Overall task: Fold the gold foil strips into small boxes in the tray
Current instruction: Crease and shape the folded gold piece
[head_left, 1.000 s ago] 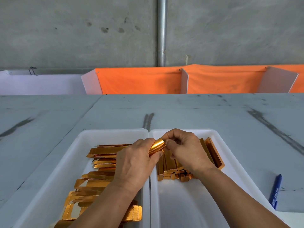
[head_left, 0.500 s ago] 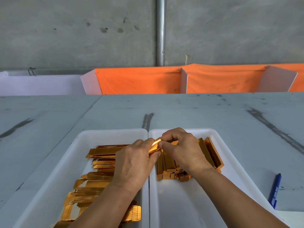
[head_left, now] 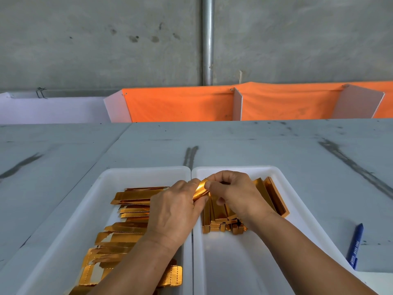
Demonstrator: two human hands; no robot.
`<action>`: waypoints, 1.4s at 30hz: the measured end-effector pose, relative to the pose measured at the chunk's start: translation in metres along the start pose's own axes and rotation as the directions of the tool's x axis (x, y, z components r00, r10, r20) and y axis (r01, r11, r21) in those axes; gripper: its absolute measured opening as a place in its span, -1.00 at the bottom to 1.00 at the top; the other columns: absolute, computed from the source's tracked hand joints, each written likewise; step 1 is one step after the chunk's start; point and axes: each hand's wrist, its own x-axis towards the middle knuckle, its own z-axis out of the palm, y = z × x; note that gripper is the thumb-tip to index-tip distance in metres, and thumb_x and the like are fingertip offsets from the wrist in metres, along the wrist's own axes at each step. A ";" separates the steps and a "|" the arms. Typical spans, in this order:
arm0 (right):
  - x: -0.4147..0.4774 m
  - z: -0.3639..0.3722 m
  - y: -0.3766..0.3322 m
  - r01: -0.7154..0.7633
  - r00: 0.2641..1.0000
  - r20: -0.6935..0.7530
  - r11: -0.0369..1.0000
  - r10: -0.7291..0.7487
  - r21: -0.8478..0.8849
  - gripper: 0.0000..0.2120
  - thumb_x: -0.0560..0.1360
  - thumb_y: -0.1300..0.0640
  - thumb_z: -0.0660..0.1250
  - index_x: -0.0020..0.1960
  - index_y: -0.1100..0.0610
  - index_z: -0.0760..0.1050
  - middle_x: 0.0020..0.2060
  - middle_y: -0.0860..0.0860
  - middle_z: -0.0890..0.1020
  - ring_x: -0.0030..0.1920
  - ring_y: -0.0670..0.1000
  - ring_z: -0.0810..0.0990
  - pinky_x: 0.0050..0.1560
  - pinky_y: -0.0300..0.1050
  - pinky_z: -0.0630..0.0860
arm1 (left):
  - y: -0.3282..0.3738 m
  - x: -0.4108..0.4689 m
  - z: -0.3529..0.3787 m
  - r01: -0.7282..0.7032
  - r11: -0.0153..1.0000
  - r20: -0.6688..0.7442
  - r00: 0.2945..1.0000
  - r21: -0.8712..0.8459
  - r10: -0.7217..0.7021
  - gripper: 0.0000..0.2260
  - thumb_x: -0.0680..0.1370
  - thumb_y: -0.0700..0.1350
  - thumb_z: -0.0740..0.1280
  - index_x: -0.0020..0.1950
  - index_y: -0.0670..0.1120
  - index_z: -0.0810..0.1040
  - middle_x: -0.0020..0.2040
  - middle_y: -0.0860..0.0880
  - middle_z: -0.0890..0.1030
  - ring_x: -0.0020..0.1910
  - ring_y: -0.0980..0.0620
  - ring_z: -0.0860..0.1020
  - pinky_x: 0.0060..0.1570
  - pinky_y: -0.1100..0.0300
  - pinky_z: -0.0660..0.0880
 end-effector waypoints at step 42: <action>0.006 -0.010 -0.003 -0.154 0.984 0.152 0.856 0.090 0.493 -0.90 0.56 0.22 0.34 -0.01 0.26 0.57 -0.39 0.14 0.55 -0.47 -0.04 0.55 -0.46 -0.25 0.52 | -0.006 -0.001 0.006 0.057 0.954 0.018 0.998 -0.294 -0.054 -0.75 0.49 0.22 0.29 -0.08 0.06 0.48 -0.37 0.18 0.34 -0.40 0.16 0.40 -0.36 0.43 0.22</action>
